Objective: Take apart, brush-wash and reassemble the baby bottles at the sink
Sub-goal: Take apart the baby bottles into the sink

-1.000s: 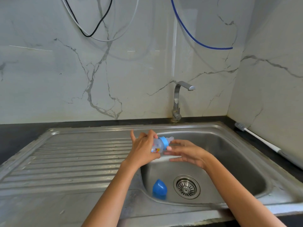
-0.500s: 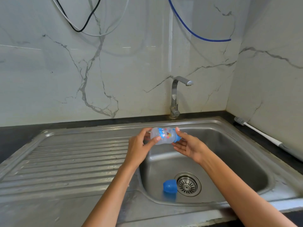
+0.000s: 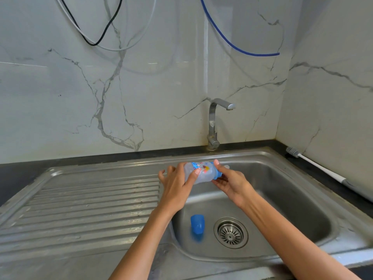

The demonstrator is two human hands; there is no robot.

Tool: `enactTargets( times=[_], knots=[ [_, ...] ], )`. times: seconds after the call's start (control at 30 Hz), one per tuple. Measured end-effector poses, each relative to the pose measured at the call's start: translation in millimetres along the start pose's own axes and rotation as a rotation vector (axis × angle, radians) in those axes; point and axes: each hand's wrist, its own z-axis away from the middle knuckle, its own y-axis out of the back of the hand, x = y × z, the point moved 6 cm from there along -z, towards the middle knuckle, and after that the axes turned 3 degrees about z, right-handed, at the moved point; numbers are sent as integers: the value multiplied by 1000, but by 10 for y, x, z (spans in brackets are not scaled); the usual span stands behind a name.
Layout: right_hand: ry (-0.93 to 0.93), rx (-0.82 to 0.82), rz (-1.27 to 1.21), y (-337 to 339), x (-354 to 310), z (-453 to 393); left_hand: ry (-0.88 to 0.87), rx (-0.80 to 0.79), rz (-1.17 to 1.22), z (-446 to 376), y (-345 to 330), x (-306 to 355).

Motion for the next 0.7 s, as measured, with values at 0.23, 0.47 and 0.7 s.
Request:
enactTargets(
  times=[0.23, 0.47, 0.7],
  knots=[
    [231, -45, 107, -45, -161, 73, 152, -30, 242, 37, -32, -10],
    [505, -213, 244, -175, -374, 191, 262, -24, 696, 8, -83, -103],
    [284, -297, 394, -104, -289, 137, 258, -22, 491, 11, -79, -174]
  ],
)
